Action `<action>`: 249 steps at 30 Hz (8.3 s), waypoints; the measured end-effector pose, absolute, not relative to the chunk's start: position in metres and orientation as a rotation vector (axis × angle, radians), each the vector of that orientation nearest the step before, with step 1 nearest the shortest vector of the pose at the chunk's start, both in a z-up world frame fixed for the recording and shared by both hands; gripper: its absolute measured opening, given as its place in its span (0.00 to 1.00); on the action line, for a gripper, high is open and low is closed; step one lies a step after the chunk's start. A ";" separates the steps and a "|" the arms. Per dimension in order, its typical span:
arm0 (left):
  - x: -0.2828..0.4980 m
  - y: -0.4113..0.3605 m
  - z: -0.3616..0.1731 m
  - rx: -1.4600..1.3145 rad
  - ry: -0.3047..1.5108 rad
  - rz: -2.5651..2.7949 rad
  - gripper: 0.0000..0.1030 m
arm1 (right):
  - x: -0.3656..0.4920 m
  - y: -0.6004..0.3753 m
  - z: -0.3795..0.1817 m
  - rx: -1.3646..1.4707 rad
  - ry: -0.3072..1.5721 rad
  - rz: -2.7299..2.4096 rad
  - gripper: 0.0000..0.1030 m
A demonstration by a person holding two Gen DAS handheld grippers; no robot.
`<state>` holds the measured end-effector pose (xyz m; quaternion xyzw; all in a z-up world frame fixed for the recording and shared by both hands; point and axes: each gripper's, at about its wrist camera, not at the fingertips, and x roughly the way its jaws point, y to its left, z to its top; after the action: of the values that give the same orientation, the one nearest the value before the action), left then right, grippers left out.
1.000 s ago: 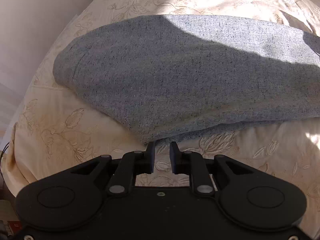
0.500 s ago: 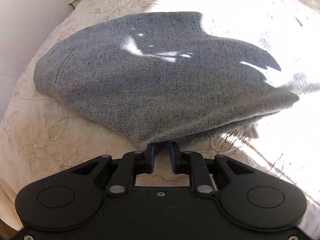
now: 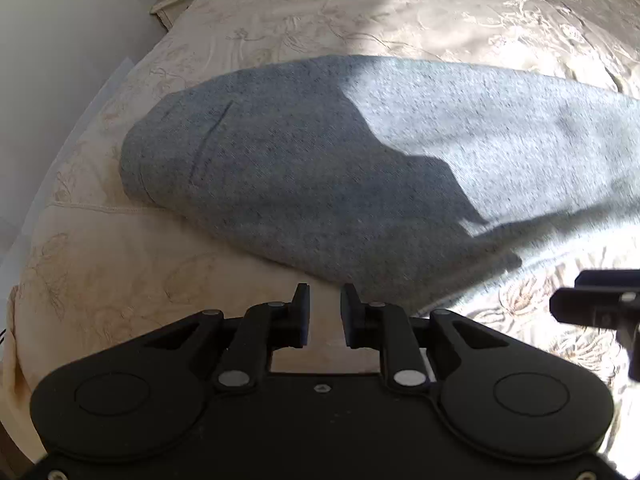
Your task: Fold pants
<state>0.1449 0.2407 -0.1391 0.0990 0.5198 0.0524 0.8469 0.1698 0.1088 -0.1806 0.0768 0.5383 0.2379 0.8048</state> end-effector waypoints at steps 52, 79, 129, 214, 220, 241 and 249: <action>0.191 0.212 -0.155 0.170 1.199 -0.257 0.27 | 0.196 0.110 -0.206 0.094 0.991 0.195 0.19; 0.255 0.218 -0.172 0.199 1.237 -0.018 0.27 | 0.214 -0.184 -0.244 0.088 1.065 -0.515 0.22; 0.243 -0.083 -0.146 0.292 1.233 -0.216 0.27 | 0.240 -0.406 -0.216 0.343 1.095 -0.031 0.12; 0.246 -0.181 -0.196 0.275 1.346 -0.226 0.25 | 0.275 -0.463 -0.268 0.895 1.058 -0.038 0.41; 0.247 -0.179 -0.192 0.262 1.348 -0.230 0.25 | 0.287 -0.446 -0.258 0.701 1.079 -0.034 0.12; 0.317 -0.121 -0.157 0.129 1.266 -0.164 0.27 | 0.272 -0.430 -0.191 0.639 0.976 -0.005 0.11; 0.254 -0.088 -0.161 0.108 1.334 -0.219 0.27 | 0.269 -0.418 -0.171 0.638 0.952 -0.029 0.11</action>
<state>0.2536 -0.0878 -0.1611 0.0500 0.6171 -0.1015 0.7787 0.2686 -0.4175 -0.1708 0.3017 0.4504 -0.0137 0.8402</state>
